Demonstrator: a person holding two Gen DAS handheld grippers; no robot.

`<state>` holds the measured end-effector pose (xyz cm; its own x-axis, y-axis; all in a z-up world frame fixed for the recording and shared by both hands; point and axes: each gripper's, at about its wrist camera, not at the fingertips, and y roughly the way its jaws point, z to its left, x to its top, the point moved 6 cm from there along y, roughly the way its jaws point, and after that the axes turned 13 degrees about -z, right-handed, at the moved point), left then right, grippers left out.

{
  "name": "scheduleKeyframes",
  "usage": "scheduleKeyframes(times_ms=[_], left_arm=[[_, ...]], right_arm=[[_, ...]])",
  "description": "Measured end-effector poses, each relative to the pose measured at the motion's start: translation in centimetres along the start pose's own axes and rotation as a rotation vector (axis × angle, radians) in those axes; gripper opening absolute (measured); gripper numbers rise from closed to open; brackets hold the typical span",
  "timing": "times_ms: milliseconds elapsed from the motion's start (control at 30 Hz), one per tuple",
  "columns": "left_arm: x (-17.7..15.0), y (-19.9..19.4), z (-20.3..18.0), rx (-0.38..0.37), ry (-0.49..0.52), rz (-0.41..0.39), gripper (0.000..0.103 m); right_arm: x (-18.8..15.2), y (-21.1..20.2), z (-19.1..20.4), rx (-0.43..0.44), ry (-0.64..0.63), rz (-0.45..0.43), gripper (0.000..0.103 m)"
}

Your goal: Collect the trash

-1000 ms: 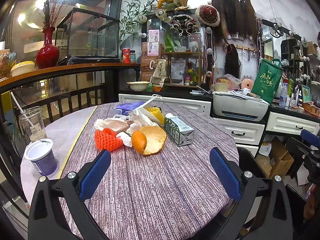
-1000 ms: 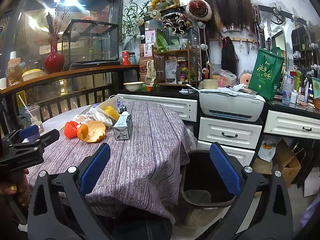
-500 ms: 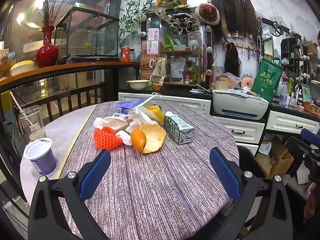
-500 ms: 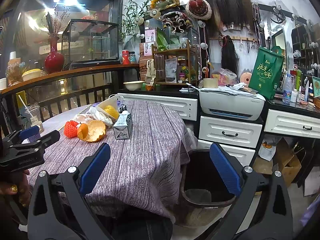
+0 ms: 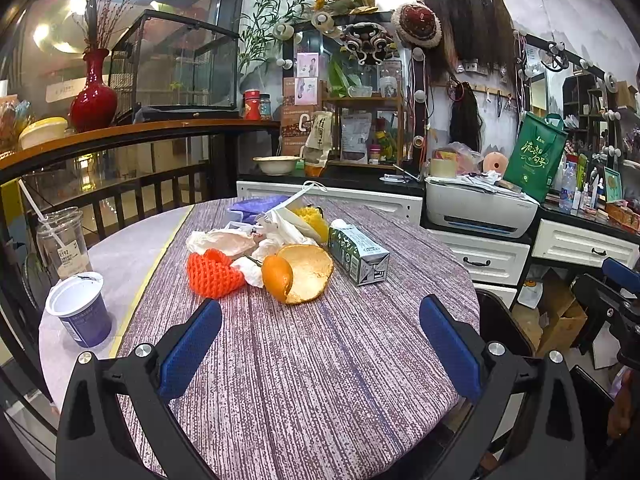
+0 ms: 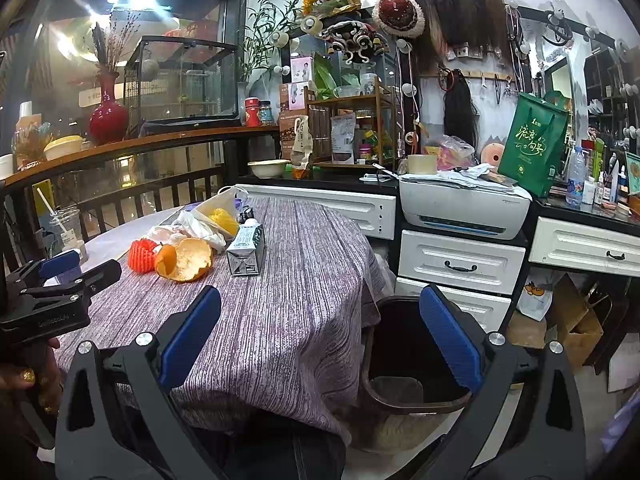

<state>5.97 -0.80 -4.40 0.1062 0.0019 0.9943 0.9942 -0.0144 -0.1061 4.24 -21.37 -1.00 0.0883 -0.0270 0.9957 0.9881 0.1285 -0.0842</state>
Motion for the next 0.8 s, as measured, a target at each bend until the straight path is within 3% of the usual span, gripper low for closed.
scheduleKeyframes(times_ms=[433, 667, 800], left_arm=[[-0.3, 0.1, 0.1, 0.002, 0.006, 0.014, 0.098], [-2.7, 1.2, 2.3, 0.013, -0.033, 0.131, 0.098], [-2.4, 1.9, 3.9, 0.028, -0.072, 0.188, 0.098]], right_arm=[[-0.1, 0.4, 0.2, 0.010, 0.000, 0.026, 0.098], [-1.9, 3.2, 2.0, 0.111, -0.029, 0.201, 0.098], [-2.5, 5.2, 2.7, 0.159, -0.043, 0.266, 0.098]])
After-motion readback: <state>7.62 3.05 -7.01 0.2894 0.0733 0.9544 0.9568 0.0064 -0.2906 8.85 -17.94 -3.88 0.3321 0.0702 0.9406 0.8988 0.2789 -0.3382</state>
